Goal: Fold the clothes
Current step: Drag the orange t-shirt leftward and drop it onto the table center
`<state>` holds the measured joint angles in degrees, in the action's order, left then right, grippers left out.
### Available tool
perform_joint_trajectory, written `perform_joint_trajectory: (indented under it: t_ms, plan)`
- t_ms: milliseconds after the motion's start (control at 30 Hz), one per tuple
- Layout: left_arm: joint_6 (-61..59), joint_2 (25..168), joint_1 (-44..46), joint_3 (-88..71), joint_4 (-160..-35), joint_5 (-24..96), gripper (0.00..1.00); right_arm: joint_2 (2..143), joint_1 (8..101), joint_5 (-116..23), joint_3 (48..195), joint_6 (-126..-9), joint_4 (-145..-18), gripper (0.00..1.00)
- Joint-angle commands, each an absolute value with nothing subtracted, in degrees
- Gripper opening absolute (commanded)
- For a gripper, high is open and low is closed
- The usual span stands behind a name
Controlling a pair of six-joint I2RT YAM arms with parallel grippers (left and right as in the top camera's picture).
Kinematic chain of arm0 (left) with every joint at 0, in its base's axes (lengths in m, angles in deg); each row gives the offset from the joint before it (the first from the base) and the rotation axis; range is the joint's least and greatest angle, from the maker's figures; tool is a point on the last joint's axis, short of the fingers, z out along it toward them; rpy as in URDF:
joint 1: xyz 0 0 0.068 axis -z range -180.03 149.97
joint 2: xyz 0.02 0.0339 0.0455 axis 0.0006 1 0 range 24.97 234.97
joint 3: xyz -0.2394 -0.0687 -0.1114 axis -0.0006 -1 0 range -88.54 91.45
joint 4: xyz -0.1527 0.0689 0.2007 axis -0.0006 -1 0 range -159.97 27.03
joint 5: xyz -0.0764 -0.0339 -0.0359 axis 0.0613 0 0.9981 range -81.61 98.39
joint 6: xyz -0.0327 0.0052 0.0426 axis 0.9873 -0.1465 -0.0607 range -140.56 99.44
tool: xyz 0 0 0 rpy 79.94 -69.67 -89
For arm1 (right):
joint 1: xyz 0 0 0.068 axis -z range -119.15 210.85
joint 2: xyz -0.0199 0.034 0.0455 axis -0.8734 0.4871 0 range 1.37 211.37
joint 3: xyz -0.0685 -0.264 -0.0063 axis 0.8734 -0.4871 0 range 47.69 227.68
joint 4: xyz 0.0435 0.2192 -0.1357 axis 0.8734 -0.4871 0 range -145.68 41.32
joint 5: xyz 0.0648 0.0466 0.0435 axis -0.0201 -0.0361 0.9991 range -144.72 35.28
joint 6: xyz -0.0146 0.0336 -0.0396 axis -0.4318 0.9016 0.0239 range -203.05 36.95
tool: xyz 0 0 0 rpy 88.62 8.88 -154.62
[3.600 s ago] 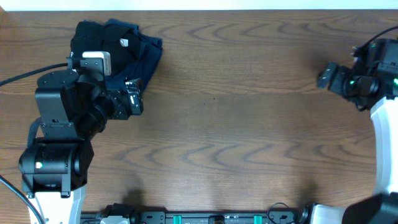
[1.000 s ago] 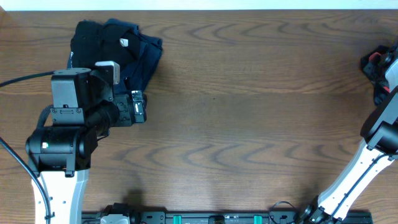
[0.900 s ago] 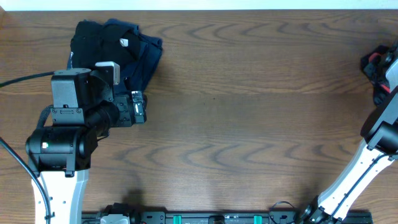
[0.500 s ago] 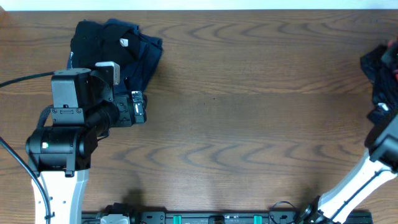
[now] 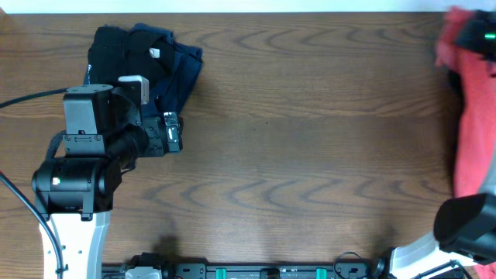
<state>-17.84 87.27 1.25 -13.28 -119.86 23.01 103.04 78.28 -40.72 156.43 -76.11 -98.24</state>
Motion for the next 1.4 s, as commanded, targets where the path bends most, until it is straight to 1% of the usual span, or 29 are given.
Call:
perform_joint_trajectory:
  t_ms: [0,133,300,500,567,633,667,767,900,967,1033,1100,1200,1367]
  plan:
    - [-18.6,85.6,1.0,-11.6,-118.9,21.0,0.98,101.4,69.0,-36.3,157.2,-77.6,-101.6,0.01]
    - [-18.6,83.1,1.0,-10.3,-118.1,16.7,0.98,101.8,56.8,-36.3,157.2,-77.6,-105.7,0.01]
    - [-18.6,79.6,1.0,-9.6,-117.3,13.0,0.98,104.0,41.2,-36.3,157.0,-77.6,-106.9,0.01]
    - [-18.6,76.8,1.0,-9.6,-117.4,8.9,0.98,110.0,23.3,-36.5,157.0,-78.6,-108.4,0.02]
    - [-18.6,76.5,1.0,-9.6,-117.4,8.9,0.98,112.2,18.2,-36.5,157.0,-80.8,-109.0,0.11]
    - [-18.6,76.6,1.0,-9.7,-117.4,8.9,0.98,113.8,13.9,-37.3,157.0,-84.1,-109.8,0.31]
    - [-18.6,76.6,1.0,-9.7,-117.4,8.9,0.98,114.3,12.0,-39.1,157.0,-84.9,-110.2,0.36]
    - [-18.6,76.6,1.0,-9.7,-117.5,8.9,0.98,114.5,8.7,-47.9,157.0,-84.5,-111.2,0.44]
    - [-18.6,76.6,1.0,-9.7,-117.9,9.0,0.98,114.3,9.8,-57.7,157.0,-79.7,-111.8,0.54]
    - [-18.6,76.7,1.0,-9.7,-118.7,9.4,0.98,114.2,12.6,-60.1,157.0,-76.7,-112.3,0.56]
    - [-18.6,77.3,1.0,-9.7,-120.3,12.7,0.98,114.2,16.8,-60.0,157.0,-73.9,-113.1,0.55]
    - [-18.6,78.5,1.0,-9.8,-122.0,17.8,0.98,114.2,21.7,-58.2,157.0,-71.8,-114.2,0.53]
    - [-18.6,82.0,1.0,-11.5,-124.1,24.8,0.98,114.2,29.5,-51.6,157.0,-71.3,-116.0,0.52]
    - [-18.6,91.5,1.0,-13.5,-126.3,29.0,0.98,113.1,40.0,-41.3,157.0,-71.4,-119.3,0.52]
